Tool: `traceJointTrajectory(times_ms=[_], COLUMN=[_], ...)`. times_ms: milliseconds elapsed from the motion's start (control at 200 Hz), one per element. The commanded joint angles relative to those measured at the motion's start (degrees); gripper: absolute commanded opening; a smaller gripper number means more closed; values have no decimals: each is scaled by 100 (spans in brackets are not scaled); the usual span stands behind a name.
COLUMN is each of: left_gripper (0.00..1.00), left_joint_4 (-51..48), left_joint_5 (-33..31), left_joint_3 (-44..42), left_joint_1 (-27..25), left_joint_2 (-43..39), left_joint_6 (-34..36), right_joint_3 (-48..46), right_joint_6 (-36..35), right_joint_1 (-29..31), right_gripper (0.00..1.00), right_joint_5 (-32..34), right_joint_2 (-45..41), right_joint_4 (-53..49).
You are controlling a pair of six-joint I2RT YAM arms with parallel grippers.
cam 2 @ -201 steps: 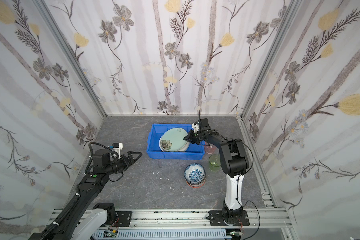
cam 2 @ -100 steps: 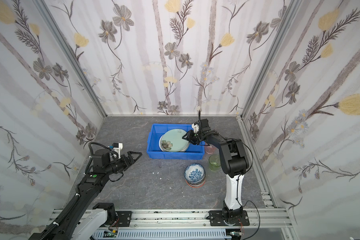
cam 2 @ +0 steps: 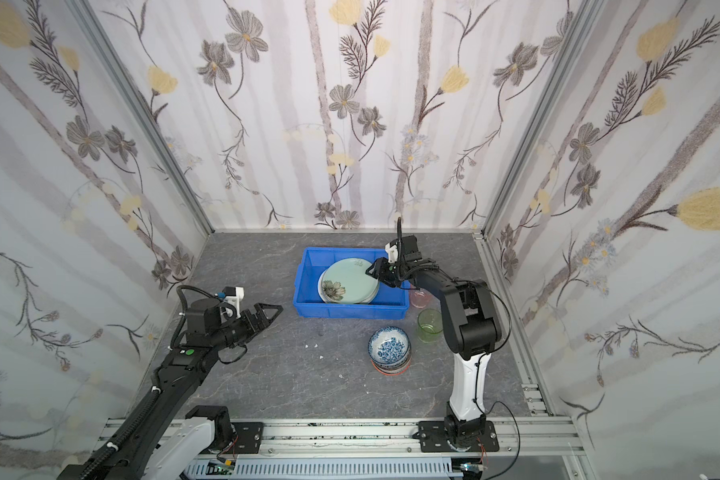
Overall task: Place the mixed dishes into the plastic bin
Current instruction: 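Lower the green plate onto the watermelon plate and open the right gripper, then move both grippers toward the stacked bowls beside the bin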
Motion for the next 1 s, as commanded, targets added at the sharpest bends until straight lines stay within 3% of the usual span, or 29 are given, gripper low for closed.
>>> traceJointTrajectory(times_ms=[0,625,844,994], left_gripper=[100,100,100,100], left_joint_4=[-59,-109,-243,-252], left_joint_5=[-90,-120,-280,-286], left_joint_3=[20,-20,29,38], left_joint_1=[10,-14,-102,-206], left_joint_2=[40,124,145,298], left_joint_6=[78,33,52,78], right_joint_3=[68,400,388,172], right_joint_6=[-161,-498,-910,-980], right_joint_1=[51,385,610,702], right_gripper=[55,64,66,74], right_joint_5=[296,1450,2108,2618], right_joint_2=[-97,-164,-913,-1601], right_joint_4=[14,-682,-1262,-1694])
